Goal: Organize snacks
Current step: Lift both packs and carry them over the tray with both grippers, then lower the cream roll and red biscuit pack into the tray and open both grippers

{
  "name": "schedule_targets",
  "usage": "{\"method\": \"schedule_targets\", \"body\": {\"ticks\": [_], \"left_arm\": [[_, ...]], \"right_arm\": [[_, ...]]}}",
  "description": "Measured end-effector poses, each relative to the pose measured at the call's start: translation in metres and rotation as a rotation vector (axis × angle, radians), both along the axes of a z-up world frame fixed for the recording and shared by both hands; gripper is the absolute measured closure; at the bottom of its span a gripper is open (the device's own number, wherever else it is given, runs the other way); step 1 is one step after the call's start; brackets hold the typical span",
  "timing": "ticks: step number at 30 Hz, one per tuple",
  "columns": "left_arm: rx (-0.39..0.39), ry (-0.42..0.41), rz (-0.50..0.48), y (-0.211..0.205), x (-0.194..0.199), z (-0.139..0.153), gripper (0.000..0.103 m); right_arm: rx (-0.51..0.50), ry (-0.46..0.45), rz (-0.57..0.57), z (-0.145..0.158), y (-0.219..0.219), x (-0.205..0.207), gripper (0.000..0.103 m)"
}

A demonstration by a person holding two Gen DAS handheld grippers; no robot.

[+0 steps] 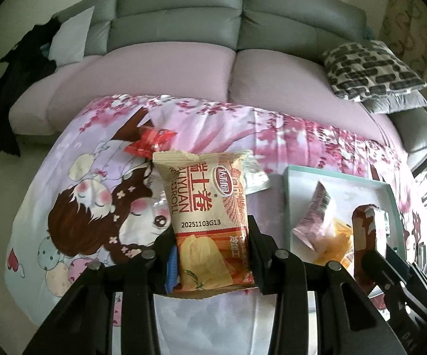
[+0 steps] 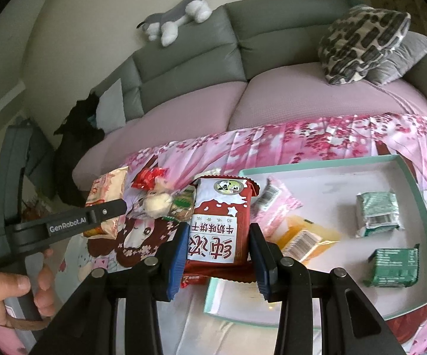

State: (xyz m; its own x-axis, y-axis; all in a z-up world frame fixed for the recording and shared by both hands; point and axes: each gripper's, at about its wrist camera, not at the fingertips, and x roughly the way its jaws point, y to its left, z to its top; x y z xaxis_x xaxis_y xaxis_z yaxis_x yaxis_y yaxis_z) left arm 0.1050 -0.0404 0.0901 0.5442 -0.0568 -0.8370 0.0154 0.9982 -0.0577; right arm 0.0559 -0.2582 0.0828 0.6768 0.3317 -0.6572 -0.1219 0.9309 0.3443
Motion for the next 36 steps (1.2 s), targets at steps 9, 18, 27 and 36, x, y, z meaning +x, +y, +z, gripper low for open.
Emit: {"method": "schedule_targets", "body": {"ticks": [9, 18, 27, 36], "left_arm": [[0.046, -0.003, -0.083, -0.047, 0.001, 0.003, 0.062], [0.067, -0.020, -0.176, -0.091, 0.005, 0.006, 0.062], [0.095, -0.060, -0.311, -0.140, 0.012, 0.011, 0.062], [0.097, -0.063, -0.402, -0.178, 0.022, 0.004, 0.062]], "right_arm": [[0.043, -0.011, -0.066, -0.003, -0.041, -0.004, 0.061], [0.061, -0.018, -0.145, -0.005, -0.083, -0.010, 0.061], [0.064, -0.013, -0.224, -0.010, -0.120, -0.013, 0.061], [0.073, 0.017, -0.281, -0.025, -0.146, -0.011, 0.061]]}}
